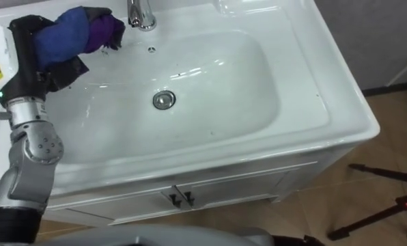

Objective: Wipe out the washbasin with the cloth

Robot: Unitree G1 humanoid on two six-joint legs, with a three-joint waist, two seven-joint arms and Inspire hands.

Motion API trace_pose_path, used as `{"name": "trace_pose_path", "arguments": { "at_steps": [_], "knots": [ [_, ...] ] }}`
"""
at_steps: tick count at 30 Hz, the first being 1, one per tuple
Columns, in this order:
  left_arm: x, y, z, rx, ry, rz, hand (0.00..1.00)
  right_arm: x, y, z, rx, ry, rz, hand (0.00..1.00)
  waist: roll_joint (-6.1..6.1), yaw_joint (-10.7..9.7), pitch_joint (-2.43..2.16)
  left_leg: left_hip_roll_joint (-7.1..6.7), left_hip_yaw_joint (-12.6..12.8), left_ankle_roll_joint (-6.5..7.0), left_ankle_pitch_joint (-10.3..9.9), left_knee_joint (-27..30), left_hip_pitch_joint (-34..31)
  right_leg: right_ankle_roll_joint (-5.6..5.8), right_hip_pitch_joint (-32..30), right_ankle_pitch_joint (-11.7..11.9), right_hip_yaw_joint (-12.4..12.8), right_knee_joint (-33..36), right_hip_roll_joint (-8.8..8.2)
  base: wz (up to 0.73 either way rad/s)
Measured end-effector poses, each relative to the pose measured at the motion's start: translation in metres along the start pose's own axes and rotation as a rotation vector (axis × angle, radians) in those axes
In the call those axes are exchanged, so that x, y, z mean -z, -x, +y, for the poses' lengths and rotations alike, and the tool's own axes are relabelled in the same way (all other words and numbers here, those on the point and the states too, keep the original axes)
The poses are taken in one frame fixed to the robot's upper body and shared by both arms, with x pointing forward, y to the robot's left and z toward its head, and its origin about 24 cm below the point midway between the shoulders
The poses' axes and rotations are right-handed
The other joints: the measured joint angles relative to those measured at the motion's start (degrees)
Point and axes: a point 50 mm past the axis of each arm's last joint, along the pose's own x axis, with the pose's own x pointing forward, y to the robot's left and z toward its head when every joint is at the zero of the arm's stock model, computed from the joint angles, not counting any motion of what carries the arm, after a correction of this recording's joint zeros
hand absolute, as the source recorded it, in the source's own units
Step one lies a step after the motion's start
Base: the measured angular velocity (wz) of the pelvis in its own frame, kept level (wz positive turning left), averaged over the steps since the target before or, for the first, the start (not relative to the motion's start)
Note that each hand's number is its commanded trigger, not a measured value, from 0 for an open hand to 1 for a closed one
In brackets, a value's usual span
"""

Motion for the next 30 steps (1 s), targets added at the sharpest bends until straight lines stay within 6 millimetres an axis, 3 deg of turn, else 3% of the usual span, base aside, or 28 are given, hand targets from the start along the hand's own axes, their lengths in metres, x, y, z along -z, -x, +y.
{"name": "trace_pose_path", "arguments": {
  "at_steps": [5,8,12,22,30],
  "knots": [
    [0.011,0.008,0.002,0.011,-0.022,0.039,1.0,0.003,0.0,-0.003,0.005,-0.014,0.006,0.0,0.17,0.61,0.02,0.08,0.11,0.0,0.0,-0.11,0.45,0.0,0.42,0.0,0.03,0.01,0.07,-0.01],
    [0.012,0.008,0.002,0.01,-0.024,0.039,1.0,0.006,0.0,-0.006,0.013,-0.018,0.011,0.0,0.54,1.47,-0.18,0.07,0.01,0.0,0.0,-0.11,0.47,0.0,0.53,0.01,-0.1,0.02,0.04,0.02],
    [0.017,0.006,0.008,-0.008,-0.056,0.053,1.0,0.003,0.0,-0.012,0.027,0.008,0.004,0.0,1.39,1.95,-0.09,0.03,-0.45,0.0,0.0,-0.03,0.29,0.0,0.78,0.0,-0.45,0.03,0.02,0.05],
    [0.035,0.015,0.013,0.022,-0.193,0.123,1.0,0.004,0.0,-0.02,0.059,0.019,0.029,0.0,2.45,3.02,-0.28,-0.81,-1.32,0.43,0.27,0.12,0.15,0.35,0.78,-0.24,-1.0,-0.6,-0.67,0.05],
    [0.046,0.016,0.018,0.017,-0.238,0.179,1.0,0.009,0.001,-0.023,0.066,0.026,0.044,0.0,2.48,2.9,0.02,-0.79,-1.84,0.43,0.27,-0.3,0.23,0.35,1.3,-0.23,-1.67,-0.63,-0.64,0.03]
  ]
}}
